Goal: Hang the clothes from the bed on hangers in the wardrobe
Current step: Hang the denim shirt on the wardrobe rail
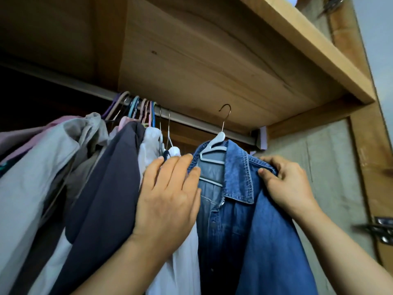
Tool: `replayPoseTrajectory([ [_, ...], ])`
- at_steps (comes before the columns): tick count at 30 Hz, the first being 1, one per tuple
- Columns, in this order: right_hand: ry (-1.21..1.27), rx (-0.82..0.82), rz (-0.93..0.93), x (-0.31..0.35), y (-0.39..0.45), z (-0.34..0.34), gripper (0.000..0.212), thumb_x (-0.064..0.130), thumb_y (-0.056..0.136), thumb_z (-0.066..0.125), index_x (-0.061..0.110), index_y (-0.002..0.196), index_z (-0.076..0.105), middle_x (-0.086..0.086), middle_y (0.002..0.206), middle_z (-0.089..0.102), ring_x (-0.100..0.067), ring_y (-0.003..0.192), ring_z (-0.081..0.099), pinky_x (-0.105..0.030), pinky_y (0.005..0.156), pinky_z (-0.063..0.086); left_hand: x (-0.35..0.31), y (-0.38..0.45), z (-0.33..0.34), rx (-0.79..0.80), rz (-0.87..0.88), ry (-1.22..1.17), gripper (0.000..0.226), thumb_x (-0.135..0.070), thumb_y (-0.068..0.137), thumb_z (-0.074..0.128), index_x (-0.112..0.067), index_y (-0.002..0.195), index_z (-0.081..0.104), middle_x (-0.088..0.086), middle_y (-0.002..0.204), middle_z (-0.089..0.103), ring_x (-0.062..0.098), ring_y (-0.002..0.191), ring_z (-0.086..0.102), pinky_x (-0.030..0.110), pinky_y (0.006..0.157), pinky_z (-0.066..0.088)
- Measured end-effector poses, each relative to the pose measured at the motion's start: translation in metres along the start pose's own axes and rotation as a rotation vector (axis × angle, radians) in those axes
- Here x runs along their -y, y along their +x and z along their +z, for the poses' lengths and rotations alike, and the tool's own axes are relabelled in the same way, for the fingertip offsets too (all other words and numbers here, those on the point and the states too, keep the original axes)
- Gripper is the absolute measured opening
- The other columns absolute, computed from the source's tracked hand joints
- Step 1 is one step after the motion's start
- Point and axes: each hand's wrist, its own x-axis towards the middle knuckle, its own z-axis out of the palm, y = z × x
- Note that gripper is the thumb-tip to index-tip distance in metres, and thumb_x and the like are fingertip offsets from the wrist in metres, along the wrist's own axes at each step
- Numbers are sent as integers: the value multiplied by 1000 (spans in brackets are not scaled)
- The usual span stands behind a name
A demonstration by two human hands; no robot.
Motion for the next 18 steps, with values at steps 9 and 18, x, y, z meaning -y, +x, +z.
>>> replayPoseTrajectory([
  [9,-1,51,20,-21,-113,-109,33,3,82,66,34,92,64,28,88,67,15,85,58,1,75,36,-65,-9,-7,204,86,-629,46,-41,86,50,-7,115,64,7,120,61,24,97,63,36,80,52],
  [18,41,149,165,7,-223,-232,22,21,77,63,32,95,71,23,92,70,6,89,64,-4,78,42,-150,-13,-13,544,-8,-765,79,-67,78,28,-11,129,51,10,120,60,31,112,56,42,96,39],
])
